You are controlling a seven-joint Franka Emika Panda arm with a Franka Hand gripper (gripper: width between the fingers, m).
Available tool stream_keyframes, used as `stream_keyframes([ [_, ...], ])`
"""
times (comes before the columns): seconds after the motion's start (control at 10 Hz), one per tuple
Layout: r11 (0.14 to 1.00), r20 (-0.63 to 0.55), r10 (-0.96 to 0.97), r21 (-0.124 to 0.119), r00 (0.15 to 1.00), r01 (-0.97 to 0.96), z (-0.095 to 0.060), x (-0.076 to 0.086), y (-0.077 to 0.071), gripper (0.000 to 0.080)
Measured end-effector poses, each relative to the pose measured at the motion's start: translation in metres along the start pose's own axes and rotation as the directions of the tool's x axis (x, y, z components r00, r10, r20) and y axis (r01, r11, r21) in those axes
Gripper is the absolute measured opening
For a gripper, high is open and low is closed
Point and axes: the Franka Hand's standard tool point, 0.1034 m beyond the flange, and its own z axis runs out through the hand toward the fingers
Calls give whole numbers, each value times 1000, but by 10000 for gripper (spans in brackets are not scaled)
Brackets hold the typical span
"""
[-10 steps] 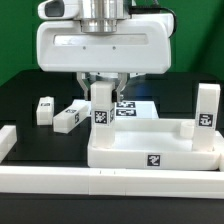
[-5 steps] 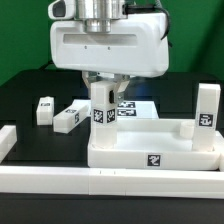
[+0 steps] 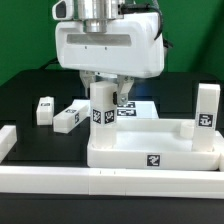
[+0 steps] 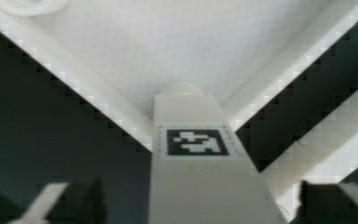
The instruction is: Assemble desk
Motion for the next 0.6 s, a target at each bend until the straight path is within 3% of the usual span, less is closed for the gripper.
stream_keyframes([
  [0.1,998,0,-57,-1,998,57,0,-1,-1,630],
  [0.6,884,0,-467,-7,884,467,0,-1,-1,649],
])
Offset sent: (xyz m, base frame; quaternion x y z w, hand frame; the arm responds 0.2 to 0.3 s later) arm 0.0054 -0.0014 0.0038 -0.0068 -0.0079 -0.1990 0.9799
